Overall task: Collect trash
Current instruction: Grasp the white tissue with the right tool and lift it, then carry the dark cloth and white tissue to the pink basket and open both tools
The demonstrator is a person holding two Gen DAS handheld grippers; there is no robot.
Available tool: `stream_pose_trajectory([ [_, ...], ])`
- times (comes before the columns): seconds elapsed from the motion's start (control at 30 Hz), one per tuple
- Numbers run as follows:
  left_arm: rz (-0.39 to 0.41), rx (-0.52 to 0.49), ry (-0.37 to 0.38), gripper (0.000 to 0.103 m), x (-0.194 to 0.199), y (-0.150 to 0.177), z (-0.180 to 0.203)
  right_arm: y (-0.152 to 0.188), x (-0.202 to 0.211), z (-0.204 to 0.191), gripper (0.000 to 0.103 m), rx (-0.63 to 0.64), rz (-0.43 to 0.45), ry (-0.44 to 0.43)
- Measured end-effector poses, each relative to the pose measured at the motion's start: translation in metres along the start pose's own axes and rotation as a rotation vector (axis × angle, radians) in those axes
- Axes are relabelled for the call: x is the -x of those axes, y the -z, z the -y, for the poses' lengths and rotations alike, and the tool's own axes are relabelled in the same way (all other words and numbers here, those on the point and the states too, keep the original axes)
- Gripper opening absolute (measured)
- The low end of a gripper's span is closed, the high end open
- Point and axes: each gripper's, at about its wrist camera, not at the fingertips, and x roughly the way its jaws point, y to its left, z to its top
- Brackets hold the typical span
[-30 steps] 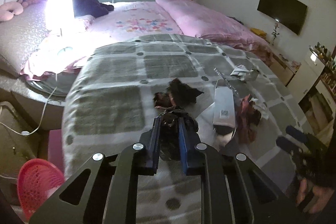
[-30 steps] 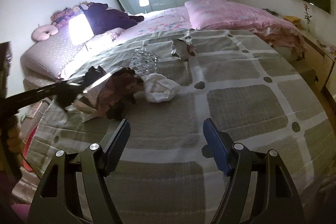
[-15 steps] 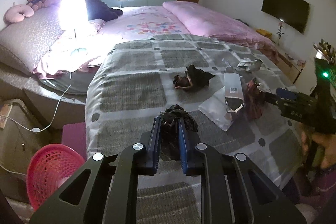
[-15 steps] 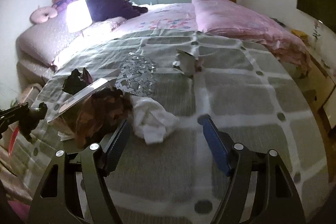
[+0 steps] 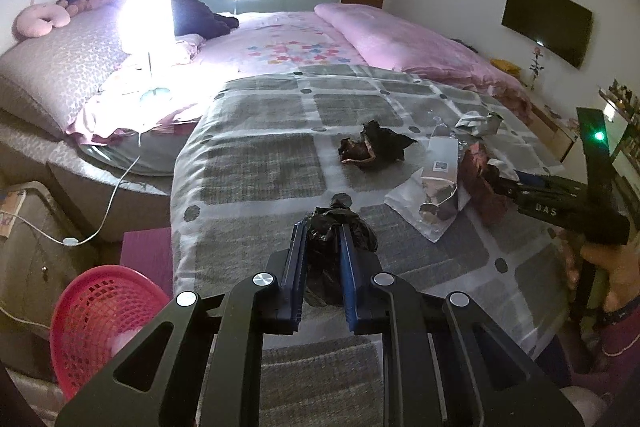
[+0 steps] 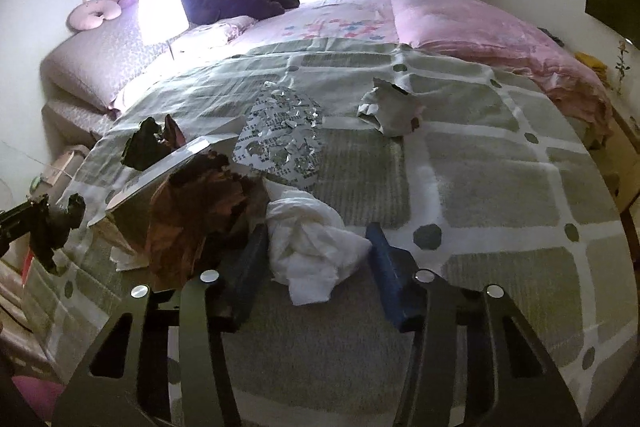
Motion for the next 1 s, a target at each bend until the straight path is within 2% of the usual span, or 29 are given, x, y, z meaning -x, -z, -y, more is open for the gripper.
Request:
stream_pose_trajectory([
  [0.13,-0.001,0.002,-0.006,0.015,0.002,0.002,0.0,0.008,0.01,0.002,0.042,-0.019,0.015,-0.01],
  [0.57,0.033,0.012,-0.015,0.015,0.023,0.004,-0.009,0.034,0.065,0.006,0.041,-0.118,0.095,-0.051],
  [1.0,0.085,0.056,-0.066,0.015,0.056,0.009,-0.031,0.026,0.063,-0.07,0.041,0.021,0.077,-0.19],
])
